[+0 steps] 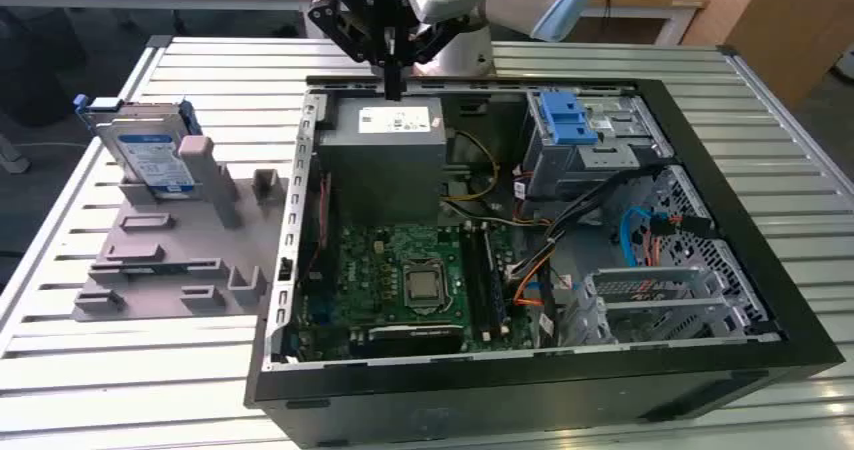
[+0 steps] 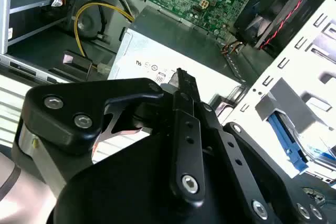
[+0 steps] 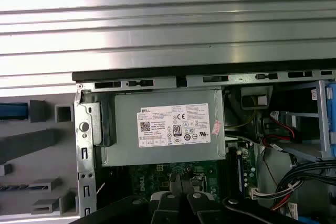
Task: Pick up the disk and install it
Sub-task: 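Reach for the disk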
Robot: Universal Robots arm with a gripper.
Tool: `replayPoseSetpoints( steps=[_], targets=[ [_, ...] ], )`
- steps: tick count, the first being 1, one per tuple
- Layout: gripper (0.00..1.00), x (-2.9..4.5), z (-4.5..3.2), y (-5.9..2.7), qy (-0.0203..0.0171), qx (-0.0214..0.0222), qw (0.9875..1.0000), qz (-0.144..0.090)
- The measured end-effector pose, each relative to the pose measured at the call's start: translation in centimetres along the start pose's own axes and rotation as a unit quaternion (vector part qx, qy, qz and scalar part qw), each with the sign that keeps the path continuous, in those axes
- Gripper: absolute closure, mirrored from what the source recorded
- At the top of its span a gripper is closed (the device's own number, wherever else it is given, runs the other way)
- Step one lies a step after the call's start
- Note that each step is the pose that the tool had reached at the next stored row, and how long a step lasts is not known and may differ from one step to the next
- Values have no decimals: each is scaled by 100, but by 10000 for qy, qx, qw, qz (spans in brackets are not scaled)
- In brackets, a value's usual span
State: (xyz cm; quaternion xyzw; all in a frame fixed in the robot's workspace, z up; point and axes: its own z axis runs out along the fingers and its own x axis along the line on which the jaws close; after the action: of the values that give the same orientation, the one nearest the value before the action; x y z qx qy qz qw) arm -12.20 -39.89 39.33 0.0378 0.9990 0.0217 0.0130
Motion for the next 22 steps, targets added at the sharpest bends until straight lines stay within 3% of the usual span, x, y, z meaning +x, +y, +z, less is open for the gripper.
replayPoseSetpoints(
  steps=[6, 22],
  targets=[
    [89, 3, 0, 0, 0, 0, 10000, 1],
    [89, 108, 1, -8, 0, 0, 10000, 0]
  ],
)
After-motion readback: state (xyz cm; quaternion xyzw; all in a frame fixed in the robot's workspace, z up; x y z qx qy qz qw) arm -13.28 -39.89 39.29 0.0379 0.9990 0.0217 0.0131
